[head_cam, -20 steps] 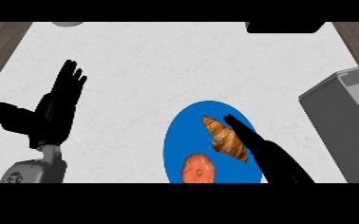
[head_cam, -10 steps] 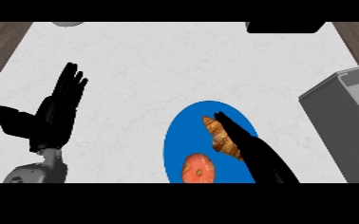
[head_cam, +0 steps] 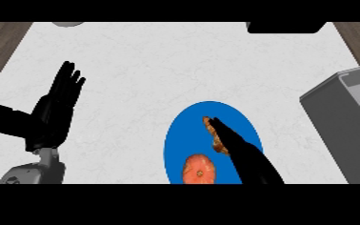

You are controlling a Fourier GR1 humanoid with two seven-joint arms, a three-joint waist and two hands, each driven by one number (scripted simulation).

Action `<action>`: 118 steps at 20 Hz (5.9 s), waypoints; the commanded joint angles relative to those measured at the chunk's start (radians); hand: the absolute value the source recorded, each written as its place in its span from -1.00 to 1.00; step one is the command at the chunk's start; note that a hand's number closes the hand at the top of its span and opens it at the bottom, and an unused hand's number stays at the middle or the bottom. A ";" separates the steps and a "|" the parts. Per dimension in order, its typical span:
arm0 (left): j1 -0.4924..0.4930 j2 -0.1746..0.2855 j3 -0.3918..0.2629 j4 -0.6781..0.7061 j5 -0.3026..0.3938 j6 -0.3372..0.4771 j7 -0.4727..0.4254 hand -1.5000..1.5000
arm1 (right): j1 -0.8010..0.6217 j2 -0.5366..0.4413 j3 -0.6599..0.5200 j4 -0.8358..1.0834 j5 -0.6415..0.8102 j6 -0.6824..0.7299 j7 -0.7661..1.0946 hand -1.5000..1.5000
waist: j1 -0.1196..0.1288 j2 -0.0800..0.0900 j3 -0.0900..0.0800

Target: Pick the squash from the plate and place it in the cardboard box

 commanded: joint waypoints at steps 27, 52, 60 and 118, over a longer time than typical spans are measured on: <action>-0.003 -0.028 0.073 0.029 -0.028 -0.069 -0.018 0.00 | 0.084 0.111 0.027 0.226 0.173 -0.020 -0.186 -1.00 | -0.001 0.000 0.000; 0.020 -0.061 0.051 0.001 -0.057 -0.063 -0.001 0.00 | 0.086 -0.058 0.190 0.149 0.603 -0.072 -0.268 1.00 | -0.009 -0.004 -0.001; -0.074 -0.036 0.089 0.057 -0.040 -0.063 0.028 0.00 | 0.100 -0.165 0.196 -0.124 0.713 -0.022 -0.274 1.00 | -0.007 0.000 0.000; -0.002 -0.096 0.028 0.001 -0.085 -0.048 -0.005 0.00 | -0.224 -0.399 -1.099 0.690 0.436 -0.078 -0.904 -1.00 | 0.006 0.002 0.003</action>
